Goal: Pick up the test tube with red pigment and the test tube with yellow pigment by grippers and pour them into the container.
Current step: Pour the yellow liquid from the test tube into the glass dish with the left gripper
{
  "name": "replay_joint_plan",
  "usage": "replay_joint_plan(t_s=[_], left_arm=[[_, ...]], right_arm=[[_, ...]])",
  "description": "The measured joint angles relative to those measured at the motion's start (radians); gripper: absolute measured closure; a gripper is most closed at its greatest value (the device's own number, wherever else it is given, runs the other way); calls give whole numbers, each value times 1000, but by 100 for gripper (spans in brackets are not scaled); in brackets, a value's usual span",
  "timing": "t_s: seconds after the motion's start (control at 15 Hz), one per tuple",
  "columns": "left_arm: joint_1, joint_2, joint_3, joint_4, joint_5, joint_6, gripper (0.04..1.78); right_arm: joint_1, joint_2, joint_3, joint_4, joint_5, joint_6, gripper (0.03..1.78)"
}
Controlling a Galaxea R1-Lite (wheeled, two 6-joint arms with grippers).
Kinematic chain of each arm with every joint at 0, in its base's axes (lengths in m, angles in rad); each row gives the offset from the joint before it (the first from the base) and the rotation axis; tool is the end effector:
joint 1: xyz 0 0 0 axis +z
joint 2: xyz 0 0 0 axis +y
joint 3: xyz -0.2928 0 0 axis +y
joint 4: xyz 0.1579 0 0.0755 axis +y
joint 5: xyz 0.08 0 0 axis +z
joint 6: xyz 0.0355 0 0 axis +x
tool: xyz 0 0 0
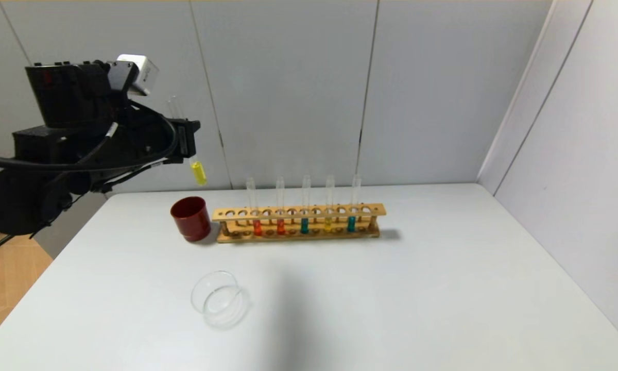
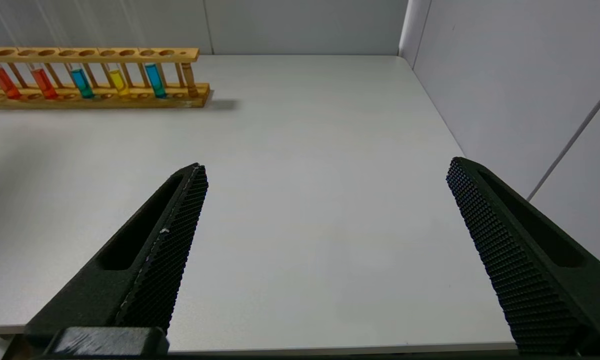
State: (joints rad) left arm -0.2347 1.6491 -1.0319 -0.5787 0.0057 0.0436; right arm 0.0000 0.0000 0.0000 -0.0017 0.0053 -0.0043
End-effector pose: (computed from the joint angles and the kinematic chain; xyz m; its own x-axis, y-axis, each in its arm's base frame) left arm 0.3023 -0.0721 0.2576 0.9732 -0.2268 -0.0385 0.2284 0.9726 0.0438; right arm -0.0194 0.0002 0.0757 1.0000 0.0053 0.0017 -0.0053 1.0000 -0.0043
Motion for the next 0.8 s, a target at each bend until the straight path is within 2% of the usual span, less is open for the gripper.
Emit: replay_joint_plan(t_s=[0.53, 0.8], left_arm=[[52, -312, 396, -2, 2, 51, 149], [67, -370, 500, -3, 3, 47, 149]], right_arm=[[0, 0, 0, 0, 0, 0, 6], [0, 0, 0, 0, 0, 0, 6]])
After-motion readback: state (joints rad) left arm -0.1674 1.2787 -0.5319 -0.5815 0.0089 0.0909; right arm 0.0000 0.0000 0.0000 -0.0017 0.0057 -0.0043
